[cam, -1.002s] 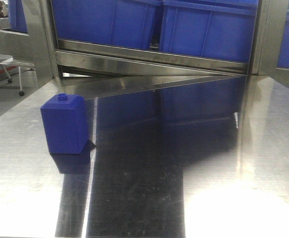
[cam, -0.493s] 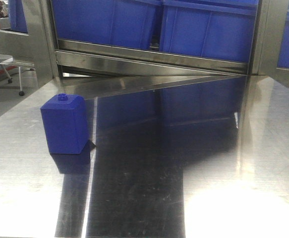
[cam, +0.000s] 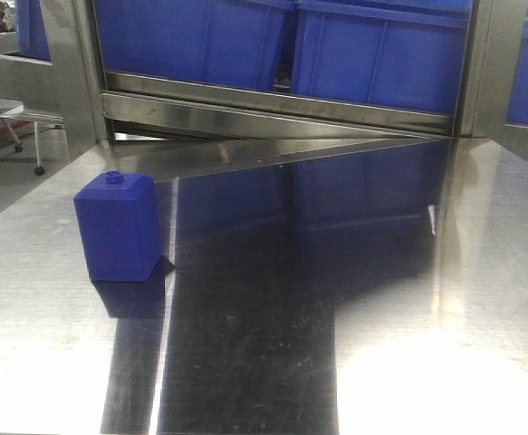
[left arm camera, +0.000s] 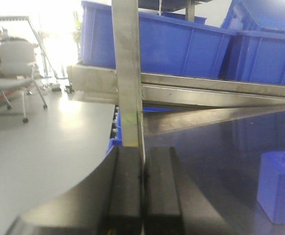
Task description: Pick and sort blue part to right shelf
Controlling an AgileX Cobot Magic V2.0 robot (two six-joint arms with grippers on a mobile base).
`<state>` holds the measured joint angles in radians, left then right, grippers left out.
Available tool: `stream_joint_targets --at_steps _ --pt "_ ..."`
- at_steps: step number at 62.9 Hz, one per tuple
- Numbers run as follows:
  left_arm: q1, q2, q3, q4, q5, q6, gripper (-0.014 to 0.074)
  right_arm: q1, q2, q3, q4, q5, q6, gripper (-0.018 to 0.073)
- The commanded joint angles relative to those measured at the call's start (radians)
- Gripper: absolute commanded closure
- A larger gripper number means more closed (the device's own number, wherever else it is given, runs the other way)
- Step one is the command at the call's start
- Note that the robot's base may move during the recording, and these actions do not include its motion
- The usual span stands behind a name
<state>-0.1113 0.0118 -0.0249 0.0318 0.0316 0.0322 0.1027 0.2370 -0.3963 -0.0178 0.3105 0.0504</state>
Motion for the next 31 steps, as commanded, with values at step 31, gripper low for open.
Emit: stream_joint_targets --at_steps 31 --pt "-0.007 0.384 -0.361 -0.044 0.045 -0.221 0.0472 -0.005 0.008 -0.029 -0.013 -0.092 -0.001 0.0151"
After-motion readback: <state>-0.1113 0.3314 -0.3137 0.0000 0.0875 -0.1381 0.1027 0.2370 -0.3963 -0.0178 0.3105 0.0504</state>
